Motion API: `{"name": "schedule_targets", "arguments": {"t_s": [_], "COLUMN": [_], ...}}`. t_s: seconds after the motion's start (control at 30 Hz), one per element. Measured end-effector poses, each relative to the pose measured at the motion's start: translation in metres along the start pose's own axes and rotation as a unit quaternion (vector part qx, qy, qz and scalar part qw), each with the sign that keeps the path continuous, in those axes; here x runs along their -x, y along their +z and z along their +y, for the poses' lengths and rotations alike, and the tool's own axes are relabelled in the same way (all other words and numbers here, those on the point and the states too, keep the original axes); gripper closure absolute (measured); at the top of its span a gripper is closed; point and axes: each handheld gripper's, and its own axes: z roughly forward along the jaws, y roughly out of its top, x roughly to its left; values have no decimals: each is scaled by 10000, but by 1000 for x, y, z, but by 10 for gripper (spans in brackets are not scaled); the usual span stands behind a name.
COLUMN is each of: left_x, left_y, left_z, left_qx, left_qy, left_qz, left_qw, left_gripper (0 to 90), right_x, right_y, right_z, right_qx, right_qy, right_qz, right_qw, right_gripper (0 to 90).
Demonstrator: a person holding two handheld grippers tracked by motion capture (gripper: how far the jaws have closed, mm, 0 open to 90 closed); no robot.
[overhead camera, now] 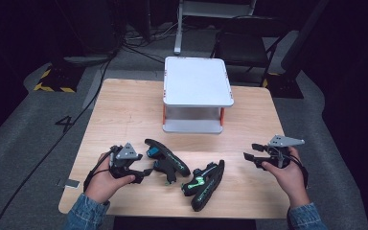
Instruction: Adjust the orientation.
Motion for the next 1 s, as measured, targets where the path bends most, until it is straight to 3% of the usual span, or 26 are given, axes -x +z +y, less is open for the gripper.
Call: {"name": "schedule_targets", "arguments": {"t_s": [0.3,0.47,0.67,1.0], "left_x": [10,11,7,7], "left_y": [30,42,45,44], "left_z": [-4,-7,-10,-10], "left_qx": [-254,-303,-193,-174], "left_qy": [84,83,-75,88], "left_qz": [-174,-98,32,86], "left_qw": [9995,9995,9998,9998], "left_gripper": [356,467,652,684], "right_x": [0,2,3,2], "right_y": [2,2,3,4], "right_z": [-3,-5,-6,-7], "right_qx": [-82,-161,-178,-216], "right_qy": [30,68,86,68], "right_qz": [8,-47,-56,-55], "right_qw": [10000,9998,9998,9997], "right_gripper": [409,414,416,417]}}
